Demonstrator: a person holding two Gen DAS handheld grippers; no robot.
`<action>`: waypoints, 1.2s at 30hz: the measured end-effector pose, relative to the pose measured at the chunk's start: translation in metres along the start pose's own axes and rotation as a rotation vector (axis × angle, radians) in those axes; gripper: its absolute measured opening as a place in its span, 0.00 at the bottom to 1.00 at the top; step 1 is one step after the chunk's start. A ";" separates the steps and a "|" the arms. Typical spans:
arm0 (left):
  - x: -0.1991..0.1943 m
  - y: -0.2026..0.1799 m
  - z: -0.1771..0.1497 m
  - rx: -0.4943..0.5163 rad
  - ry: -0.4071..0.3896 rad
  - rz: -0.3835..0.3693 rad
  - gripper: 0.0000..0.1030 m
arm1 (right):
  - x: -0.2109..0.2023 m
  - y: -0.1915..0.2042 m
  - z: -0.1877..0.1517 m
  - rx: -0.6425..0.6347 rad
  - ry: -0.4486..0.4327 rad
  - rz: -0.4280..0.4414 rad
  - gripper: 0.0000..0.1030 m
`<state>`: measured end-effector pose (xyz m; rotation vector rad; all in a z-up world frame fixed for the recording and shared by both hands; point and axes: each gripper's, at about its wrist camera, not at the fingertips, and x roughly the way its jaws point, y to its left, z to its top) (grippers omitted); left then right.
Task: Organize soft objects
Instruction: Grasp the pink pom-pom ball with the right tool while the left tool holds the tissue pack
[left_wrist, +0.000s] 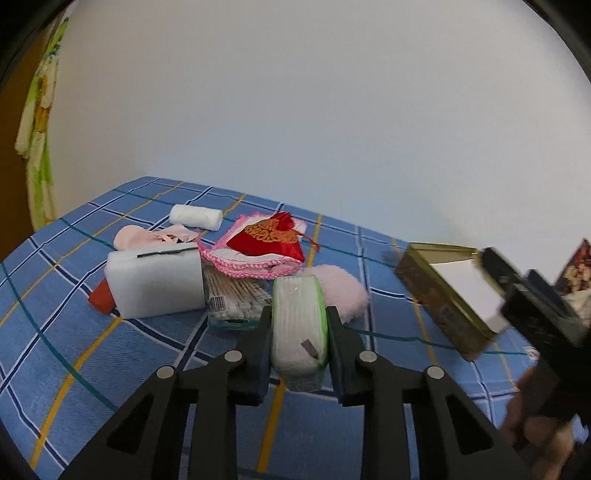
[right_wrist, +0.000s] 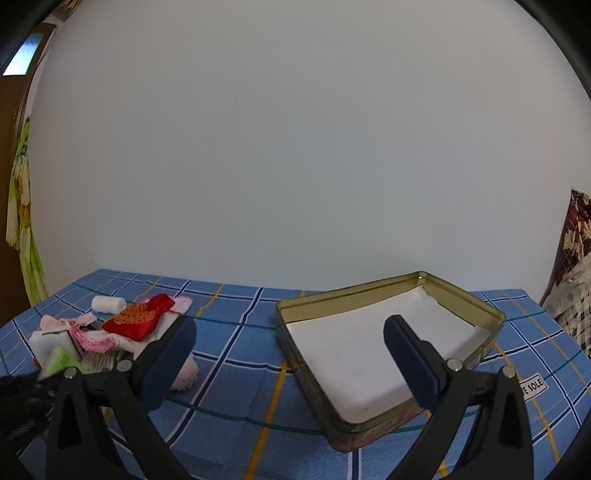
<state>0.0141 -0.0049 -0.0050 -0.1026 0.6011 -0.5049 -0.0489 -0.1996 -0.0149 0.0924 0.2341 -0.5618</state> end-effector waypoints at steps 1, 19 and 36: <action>-0.004 0.003 0.000 -0.001 -0.005 -0.017 0.27 | 0.001 0.001 -0.001 -0.005 0.004 0.005 1.00; -0.061 0.054 0.012 -0.039 -0.157 -0.018 0.27 | 0.058 0.080 -0.009 -0.158 0.261 0.295 0.91; -0.048 0.077 0.013 -0.070 -0.132 0.029 0.27 | 0.108 0.106 -0.030 -0.186 0.497 0.325 0.26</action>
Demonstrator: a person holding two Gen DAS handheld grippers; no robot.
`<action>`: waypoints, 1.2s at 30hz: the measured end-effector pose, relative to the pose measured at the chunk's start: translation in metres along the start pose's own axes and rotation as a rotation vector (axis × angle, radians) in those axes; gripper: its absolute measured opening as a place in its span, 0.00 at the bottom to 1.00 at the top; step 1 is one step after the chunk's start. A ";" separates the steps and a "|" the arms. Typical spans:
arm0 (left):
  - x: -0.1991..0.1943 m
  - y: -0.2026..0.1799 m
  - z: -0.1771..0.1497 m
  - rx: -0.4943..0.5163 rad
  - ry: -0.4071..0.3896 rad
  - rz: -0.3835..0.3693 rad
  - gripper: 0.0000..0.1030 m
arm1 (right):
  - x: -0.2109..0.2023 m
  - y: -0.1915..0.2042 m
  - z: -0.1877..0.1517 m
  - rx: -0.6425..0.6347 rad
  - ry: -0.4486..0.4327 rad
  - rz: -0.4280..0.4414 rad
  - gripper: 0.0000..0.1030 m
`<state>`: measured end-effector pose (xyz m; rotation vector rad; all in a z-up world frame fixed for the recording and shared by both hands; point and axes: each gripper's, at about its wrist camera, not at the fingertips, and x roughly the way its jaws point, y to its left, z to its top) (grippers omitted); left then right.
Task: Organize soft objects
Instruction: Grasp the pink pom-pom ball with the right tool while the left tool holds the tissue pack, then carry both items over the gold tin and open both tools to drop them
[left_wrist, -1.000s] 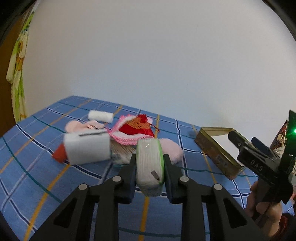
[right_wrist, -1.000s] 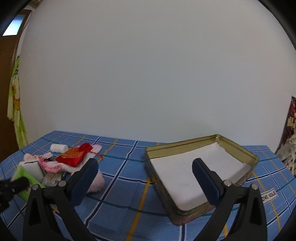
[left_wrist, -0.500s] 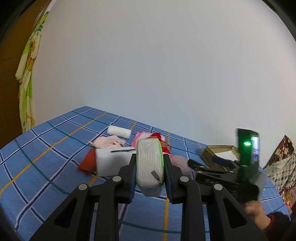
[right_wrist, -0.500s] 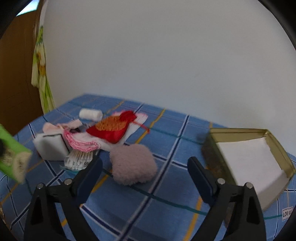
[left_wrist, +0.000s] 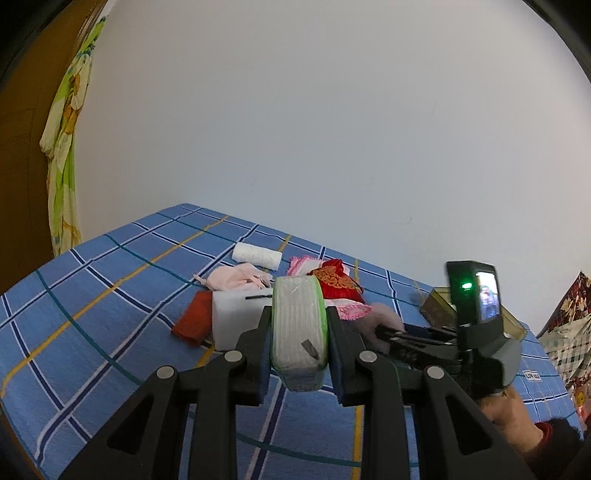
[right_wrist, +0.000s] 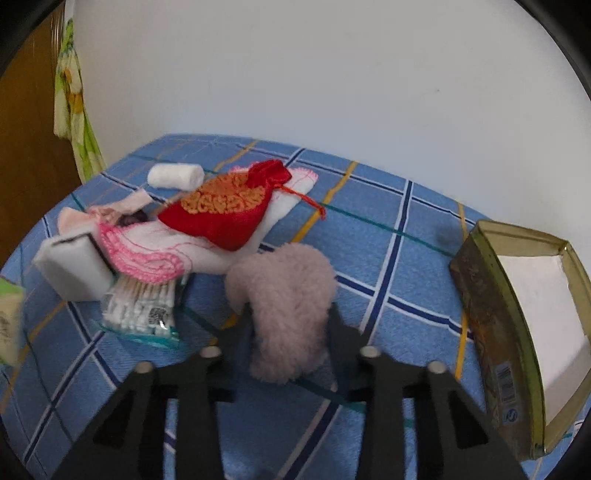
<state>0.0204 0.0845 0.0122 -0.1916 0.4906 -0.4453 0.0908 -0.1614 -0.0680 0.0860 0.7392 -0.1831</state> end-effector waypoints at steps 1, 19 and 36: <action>0.001 -0.001 -0.001 -0.002 0.002 -0.003 0.27 | -0.005 -0.003 -0.001 0.014 -0.013 0.019 0.24; 0.011 -0.077 0.014 0.106 -0.030 -0.074 0.27 | -0.125 -0.076 -0.024 0.130 -0.365 0.102 0.24; 0.053 -0.206 0.013 0.244 -0.034 -0.301 0.27 | -0.170 -0.158 -0.046 0.191 -0.467 -0.200 0.24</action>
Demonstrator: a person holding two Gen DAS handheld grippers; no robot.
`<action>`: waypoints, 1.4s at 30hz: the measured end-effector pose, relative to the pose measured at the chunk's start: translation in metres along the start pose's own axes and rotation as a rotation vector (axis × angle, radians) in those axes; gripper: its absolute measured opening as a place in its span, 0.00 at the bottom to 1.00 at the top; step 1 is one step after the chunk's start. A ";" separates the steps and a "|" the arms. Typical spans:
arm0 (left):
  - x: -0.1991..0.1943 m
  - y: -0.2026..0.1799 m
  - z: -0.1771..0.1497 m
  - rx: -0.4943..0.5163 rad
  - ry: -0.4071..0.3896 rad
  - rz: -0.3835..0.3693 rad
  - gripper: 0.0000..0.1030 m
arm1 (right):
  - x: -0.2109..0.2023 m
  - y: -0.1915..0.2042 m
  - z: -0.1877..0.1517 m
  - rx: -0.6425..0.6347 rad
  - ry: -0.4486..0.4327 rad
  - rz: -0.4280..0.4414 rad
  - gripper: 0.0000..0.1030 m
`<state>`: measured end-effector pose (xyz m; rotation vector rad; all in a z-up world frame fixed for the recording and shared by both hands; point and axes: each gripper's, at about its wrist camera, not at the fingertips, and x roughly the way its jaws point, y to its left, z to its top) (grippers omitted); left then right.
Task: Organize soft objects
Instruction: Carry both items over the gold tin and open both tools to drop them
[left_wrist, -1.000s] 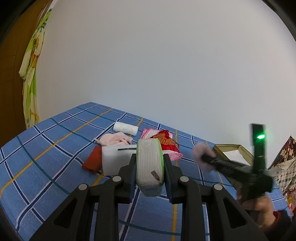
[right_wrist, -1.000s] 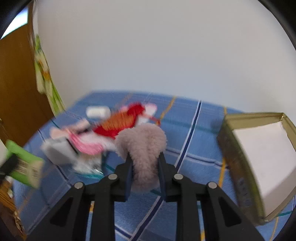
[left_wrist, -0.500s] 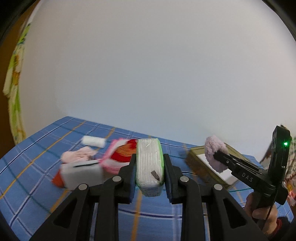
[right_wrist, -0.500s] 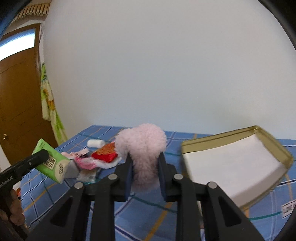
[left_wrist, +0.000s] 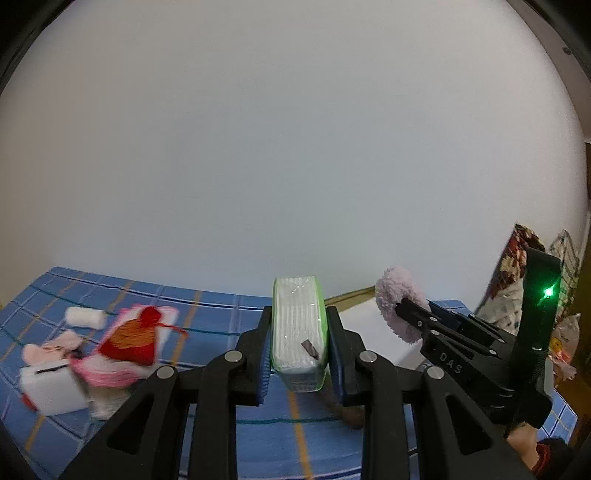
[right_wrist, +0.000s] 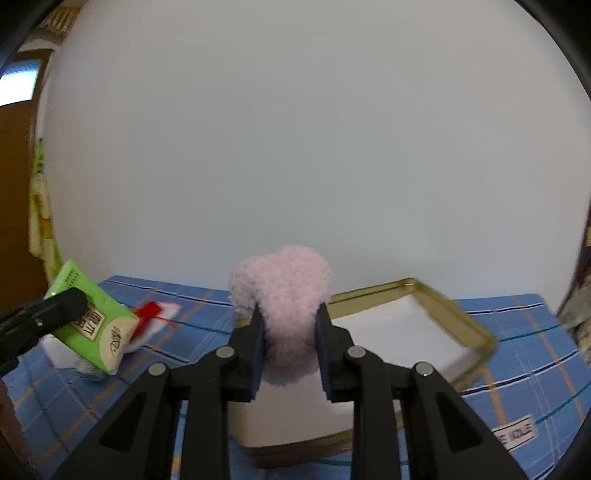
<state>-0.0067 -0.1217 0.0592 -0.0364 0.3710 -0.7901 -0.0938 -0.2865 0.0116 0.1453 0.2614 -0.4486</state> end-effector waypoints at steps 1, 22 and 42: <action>0.007 -0.006 0.000 0.007 0.007 -0.013 0.27 | -0.001 -0.008 -0.001 0.005 0.003 -0.017 0.24; 0.111 -0.083 -0.015 0.028 0.160 -0.097 0.27 | 0.023 -0.075 -0.012 0.067 0.137 -0.241 0.24; 0.117 -0.085 -0.021 0.059 0.203 -0.034 0.27 | 0.042 -0.079 -0.021 0.080 0.195 -0.192 0.41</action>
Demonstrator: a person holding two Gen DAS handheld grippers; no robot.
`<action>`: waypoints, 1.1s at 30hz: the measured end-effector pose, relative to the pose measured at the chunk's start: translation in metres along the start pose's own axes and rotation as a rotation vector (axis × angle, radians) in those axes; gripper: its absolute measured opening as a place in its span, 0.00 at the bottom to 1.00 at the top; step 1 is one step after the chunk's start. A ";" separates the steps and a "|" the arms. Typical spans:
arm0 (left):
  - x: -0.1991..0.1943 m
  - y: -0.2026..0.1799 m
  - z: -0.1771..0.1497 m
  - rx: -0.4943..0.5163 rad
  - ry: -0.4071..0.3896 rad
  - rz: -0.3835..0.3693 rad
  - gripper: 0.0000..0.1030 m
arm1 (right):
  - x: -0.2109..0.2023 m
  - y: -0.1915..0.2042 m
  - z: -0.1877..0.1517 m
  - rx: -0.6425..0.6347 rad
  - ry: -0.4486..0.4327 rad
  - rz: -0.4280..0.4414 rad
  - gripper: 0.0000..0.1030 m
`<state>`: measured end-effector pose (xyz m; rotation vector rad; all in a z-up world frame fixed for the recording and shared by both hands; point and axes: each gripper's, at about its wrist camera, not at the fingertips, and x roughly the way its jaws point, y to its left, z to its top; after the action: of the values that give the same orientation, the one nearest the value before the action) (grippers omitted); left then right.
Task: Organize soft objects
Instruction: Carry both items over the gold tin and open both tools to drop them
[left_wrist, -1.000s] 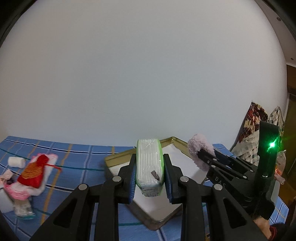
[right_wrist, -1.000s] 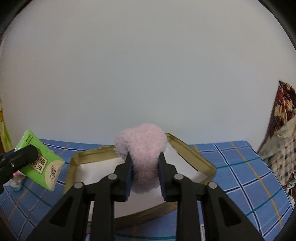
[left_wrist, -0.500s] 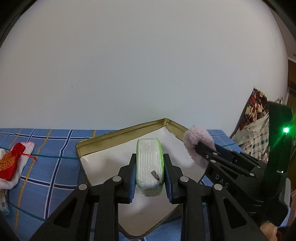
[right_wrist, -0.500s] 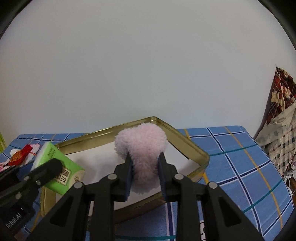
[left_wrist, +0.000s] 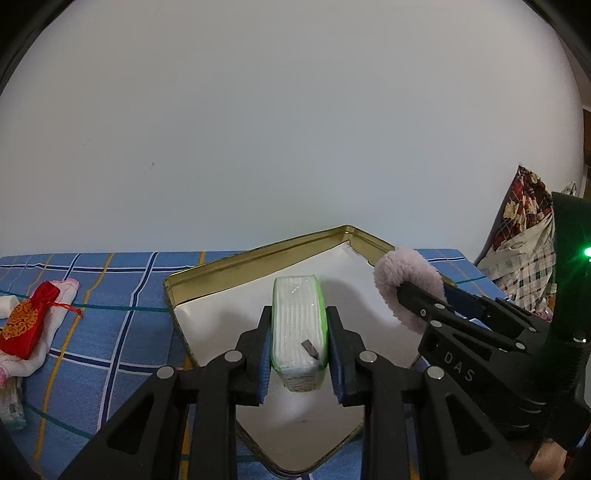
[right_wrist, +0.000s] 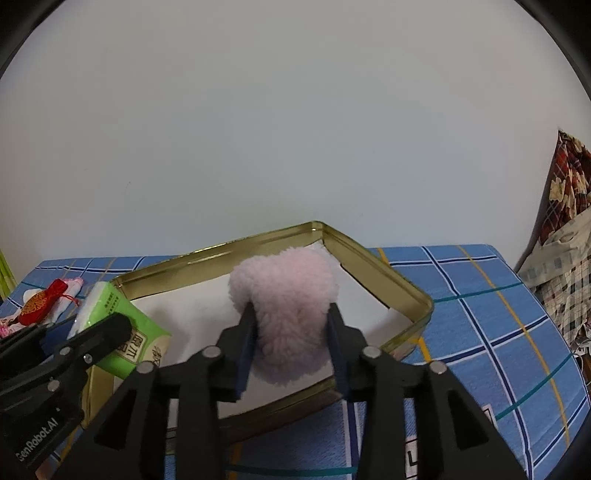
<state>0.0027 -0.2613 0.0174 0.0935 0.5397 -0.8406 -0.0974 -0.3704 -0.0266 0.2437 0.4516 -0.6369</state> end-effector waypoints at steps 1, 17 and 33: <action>0.001 0.000 0.000 0.000 0.002 0.011 0.27 | 0.000 0.000 0.000 -0.001 -0.001 0.001 0.44; -0.016 0.015 0.003 -0.033 -0.049 -0.014 0.81 | -0.046 -0.017 0.009 0.124 -0.241 -0.039 0.93; -0.048 0.056 -0.007 0.020 -0.212 0.423 0.84 | -0.054 -0.015 0.006 0.144 -0.333 -0.096 0.99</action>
<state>0.0142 -0.1892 0.0278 0.1297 0.2956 -0.4353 -0.1433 -0.3567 0.0033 0.2481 0.0977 -0.7889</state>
